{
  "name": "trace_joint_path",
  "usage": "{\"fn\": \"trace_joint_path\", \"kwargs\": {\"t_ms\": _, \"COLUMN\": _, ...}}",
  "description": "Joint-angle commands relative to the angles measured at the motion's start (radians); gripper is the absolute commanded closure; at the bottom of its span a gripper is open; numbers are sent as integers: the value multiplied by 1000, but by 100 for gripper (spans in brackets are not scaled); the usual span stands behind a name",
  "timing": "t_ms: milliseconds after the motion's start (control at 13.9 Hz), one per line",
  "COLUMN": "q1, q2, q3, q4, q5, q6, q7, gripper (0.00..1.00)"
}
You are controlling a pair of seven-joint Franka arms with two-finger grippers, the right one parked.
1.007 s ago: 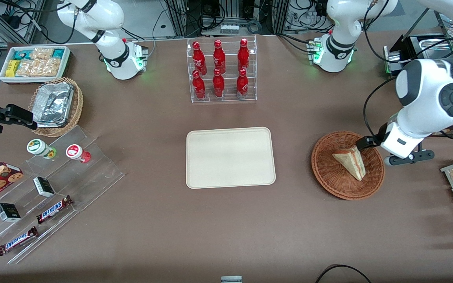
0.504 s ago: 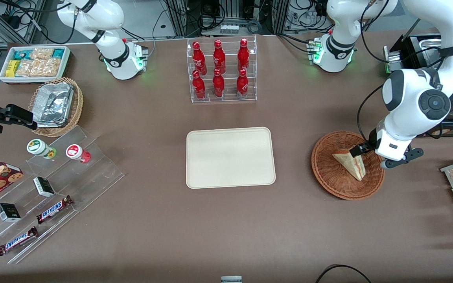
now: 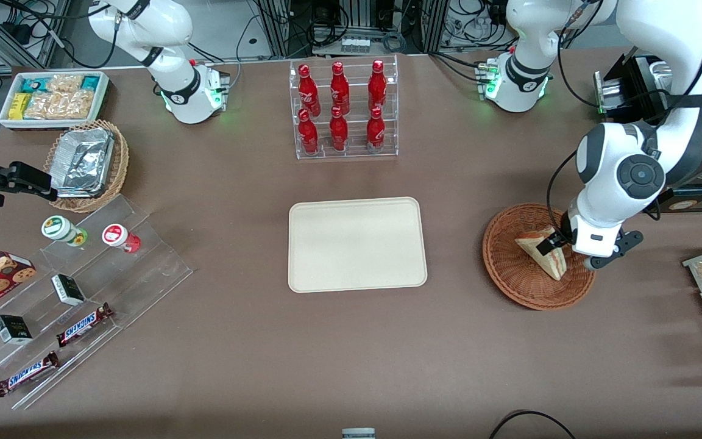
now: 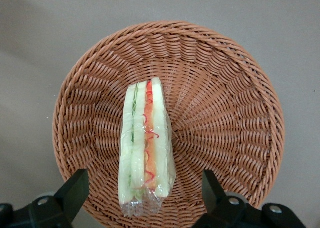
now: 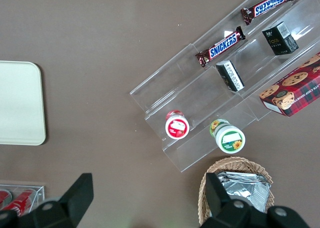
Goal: Place sandwich from basket to tray
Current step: 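Lower the open left gripper around the sandwich and close it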
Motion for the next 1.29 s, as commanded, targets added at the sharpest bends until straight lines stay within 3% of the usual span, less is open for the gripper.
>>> {"fn": "trace_joint_path", "kwargs": {"t_ms": 0, "q1": -1, "q2": -11, "q3": -1, "q4": -41, "q5": 21, "q6": 52, "q7": -38, "gripper": 0}}
{"fn": "trace_joint_path", "kwargs": {"t_ms": 935, "q1": 10, "q2": 41, "q3": 1, "q4": -104, "q5": 1, "q6": 181, "q7": -42, "gripper": 0}}
{"fn": "trace_joint_path", "kwargs": {"t_ms": 1007, "q1": 10, "q2": 41, "q3": 2, "q4": -121, "q5": 1, "q6": 204, "q7": -44, "gripper": 4}}
{"fn": "trace_joint_path", "kwargs": {"t_ms": 1079, "q1": 14, "q2": 41, "q3": 2, "q4": -135, "q5": -2, "q6": 228, "q7": -44, "gripper": 20}}
{"fn": "trace_joint_path", "kwargs": {"t_ms": 1223, "q1": 19, "q2": 42, "q3": 2, "q4": -150, "q5": -13, "q6": 248, "q7": -50, "gripper": 84}}
